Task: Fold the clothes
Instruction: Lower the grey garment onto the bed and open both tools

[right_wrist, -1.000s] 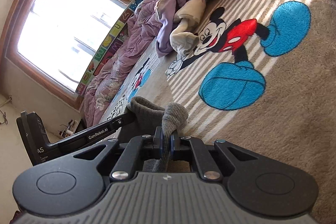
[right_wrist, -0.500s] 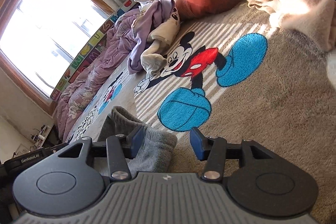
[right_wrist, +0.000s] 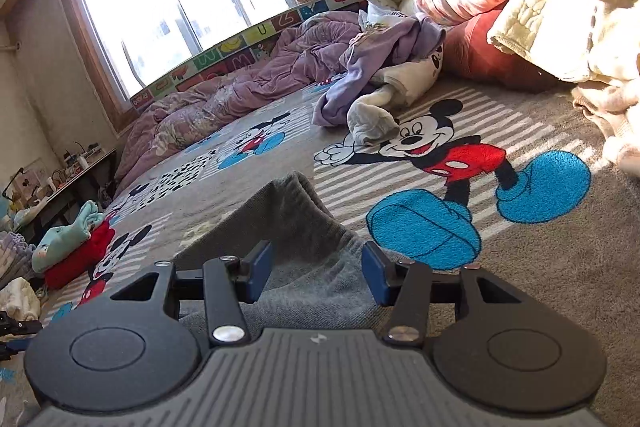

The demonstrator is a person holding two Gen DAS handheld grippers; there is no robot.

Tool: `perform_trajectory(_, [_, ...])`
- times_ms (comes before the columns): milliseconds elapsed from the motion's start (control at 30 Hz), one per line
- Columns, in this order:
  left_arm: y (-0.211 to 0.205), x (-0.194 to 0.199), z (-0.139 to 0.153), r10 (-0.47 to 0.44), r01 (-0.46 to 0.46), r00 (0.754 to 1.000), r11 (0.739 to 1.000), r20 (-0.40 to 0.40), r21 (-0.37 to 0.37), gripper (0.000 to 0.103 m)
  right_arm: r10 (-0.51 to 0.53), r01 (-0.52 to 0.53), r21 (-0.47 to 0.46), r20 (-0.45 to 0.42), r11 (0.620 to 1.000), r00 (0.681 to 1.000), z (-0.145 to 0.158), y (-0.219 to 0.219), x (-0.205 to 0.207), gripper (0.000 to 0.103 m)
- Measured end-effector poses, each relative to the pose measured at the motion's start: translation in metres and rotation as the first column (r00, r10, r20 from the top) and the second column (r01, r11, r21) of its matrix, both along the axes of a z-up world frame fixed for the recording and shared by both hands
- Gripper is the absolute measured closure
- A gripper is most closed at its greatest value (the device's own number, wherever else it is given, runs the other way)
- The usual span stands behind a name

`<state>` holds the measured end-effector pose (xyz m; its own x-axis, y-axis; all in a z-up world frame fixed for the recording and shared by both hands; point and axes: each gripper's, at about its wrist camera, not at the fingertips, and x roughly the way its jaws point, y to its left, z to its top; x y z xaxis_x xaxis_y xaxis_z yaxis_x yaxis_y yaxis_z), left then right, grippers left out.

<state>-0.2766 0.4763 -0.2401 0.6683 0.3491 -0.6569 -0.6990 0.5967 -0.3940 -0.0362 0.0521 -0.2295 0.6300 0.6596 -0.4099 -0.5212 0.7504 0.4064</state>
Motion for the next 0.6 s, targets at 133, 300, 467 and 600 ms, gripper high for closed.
perform_trajectory(133, [0.017, 0.004, -0.011, -0.001, 0.001, 1.0, 1.0, 0.02, -0.031, 0.045, 0.016, -0.015, -0.027, 0.004, 1.0, 1.0, -0.001, 0.015, 0.017, 0.052])
perform_trajectory(300, [0.027, 0.017, -0.008, -0.031, 0.031, 0.999, 0.999, -0.015, 0.017, 0.045, 0.065, -0.066, -0.047, -0.021, 0.997, 0.998, 0.006, 0.037, 0.052, 0.052])
perform_trajectory(467, [0.032, 0.008, -0.002, 0.011, -0.003, 0.997, 0.995, -0.081, 0.096, 0.045, 0.186, -0.188, -0.125, -0.024, 0.974, 0.982, 0.016, 0.069, 0.084, 0.042])
perform_trajectory(600, [0.036, 0.014, -0.012, -0.049, 0.051, 0.998, 0.998, -0.047, 0.027, 0.044, 0.25, -0.26, -0.14, -0.083, 0.955, 0.965, 0.007, 0.085, 0.108, 0.039])
